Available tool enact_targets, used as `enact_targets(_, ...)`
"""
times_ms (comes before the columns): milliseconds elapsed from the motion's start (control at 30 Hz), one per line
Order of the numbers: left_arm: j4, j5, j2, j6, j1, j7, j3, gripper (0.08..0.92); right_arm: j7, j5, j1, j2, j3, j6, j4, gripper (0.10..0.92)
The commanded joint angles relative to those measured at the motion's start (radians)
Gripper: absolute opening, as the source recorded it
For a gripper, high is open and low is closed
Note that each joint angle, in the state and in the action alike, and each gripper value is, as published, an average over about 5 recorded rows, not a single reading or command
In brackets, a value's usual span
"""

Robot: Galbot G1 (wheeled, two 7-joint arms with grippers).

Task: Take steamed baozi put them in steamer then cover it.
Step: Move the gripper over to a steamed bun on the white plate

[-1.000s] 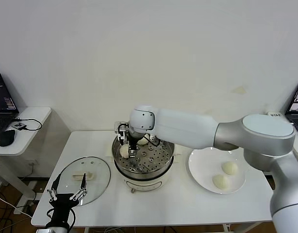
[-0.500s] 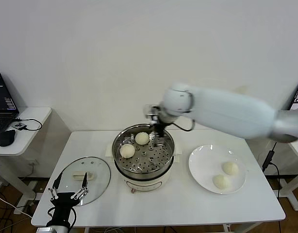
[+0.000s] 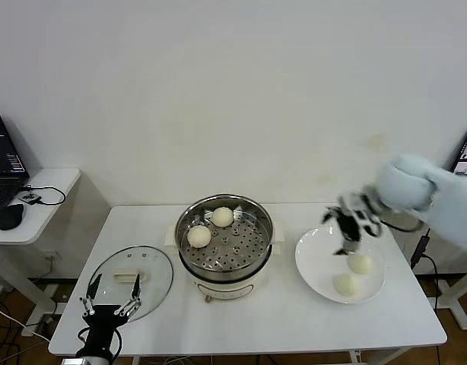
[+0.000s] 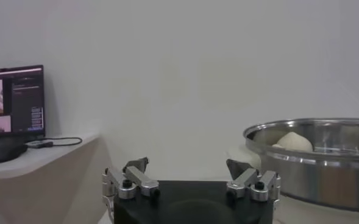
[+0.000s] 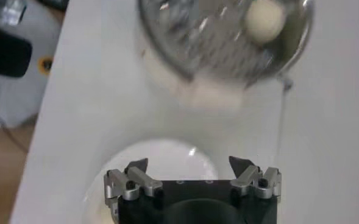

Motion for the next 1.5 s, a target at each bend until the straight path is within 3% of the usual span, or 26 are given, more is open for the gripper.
enact_targets(33, -0.004, 0.006, -0.001, 0.000, 0.006, 0.000, 0.001, 0.823, -0.014, -0.186, -0.448, -0.217, 0.304, 0.085, 0.046, 0.823)
enact_targets(667, -0.006, 0.014, -0.013, 0.000, 0.025, -0.001, -0.017, 0.823, 0.106, -0.231, -0.488, 0.065, 0.318, 0.060, -0.165, 0.823)
enact_targets(1500, 0.004, 0.015, -0.012, -0.001, 0.021, -0.002, -0.021, 0.823, 0.124, -0.251, -0.504, 0.166, 0.318, 0.040, -0.259, 0.755)
